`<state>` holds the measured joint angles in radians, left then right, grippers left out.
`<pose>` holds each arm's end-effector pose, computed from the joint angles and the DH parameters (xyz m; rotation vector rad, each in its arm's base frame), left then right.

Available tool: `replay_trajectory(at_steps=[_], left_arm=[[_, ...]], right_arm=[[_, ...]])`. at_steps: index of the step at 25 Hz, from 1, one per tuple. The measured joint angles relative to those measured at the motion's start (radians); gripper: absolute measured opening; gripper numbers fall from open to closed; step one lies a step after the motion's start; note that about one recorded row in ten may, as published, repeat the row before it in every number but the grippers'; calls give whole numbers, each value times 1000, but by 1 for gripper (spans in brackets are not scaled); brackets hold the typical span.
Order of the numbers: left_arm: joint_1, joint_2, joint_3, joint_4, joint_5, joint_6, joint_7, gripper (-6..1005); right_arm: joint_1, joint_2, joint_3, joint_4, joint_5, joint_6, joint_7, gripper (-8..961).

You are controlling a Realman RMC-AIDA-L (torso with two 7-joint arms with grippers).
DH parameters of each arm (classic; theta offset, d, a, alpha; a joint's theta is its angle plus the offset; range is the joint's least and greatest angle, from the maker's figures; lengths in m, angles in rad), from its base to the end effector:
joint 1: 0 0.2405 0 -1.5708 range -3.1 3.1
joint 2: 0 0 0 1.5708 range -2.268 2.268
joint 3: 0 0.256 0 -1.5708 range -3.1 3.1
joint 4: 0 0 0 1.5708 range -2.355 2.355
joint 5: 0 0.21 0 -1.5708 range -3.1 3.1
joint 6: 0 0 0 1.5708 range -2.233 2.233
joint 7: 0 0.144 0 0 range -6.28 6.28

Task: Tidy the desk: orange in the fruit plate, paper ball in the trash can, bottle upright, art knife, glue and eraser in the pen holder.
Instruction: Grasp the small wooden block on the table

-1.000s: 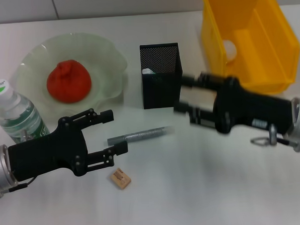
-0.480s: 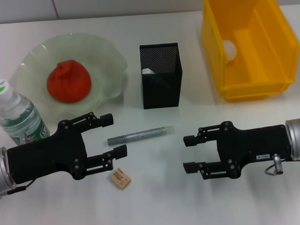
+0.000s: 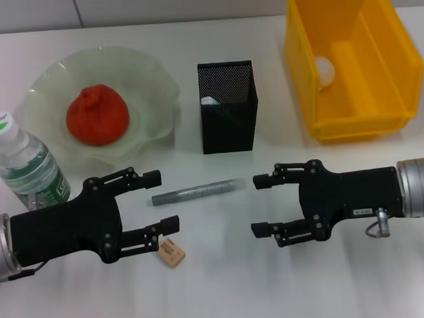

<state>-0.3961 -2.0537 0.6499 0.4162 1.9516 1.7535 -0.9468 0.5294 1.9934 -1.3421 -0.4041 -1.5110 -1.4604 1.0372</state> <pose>-0.2923 0.2529 -0.0183 -2.7457 -0.3971 -0.9572 0.2569 0.2970 -0.0552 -2.9698 0.2771 0.6989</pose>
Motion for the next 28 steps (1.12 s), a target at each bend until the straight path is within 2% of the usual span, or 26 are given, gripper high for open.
replay_trajectory(at_steps=[3,8,15,18,22,23,28], left_arm=[[0,3,12,9,0,1,-1,778],[0,5,27,13,0,1,-4,778],[1,6,53,34,0,1,-16,778],[-1,-3,62,102,25,3,-80,778],[-5,-8,74,137,43,4,-118,778],[-16,-10,118,199,61,10,-198,778],[-15,-11,215,319,65,22,-322,778]], right_arm=[[-16,16,0,-32,-1,30,-1,763],[-18,19,0,-37,-1,33,2,824],[-18,20,-2,-35,-2,34,5,824],[-15,21,-1,-35,-2,34,15,824],[-13,21,-1,-36,-2,37,25,824],[-11,21,0,-36,-2,38,32,824],[-9,21,-5,-36,-2,40,45,824]])
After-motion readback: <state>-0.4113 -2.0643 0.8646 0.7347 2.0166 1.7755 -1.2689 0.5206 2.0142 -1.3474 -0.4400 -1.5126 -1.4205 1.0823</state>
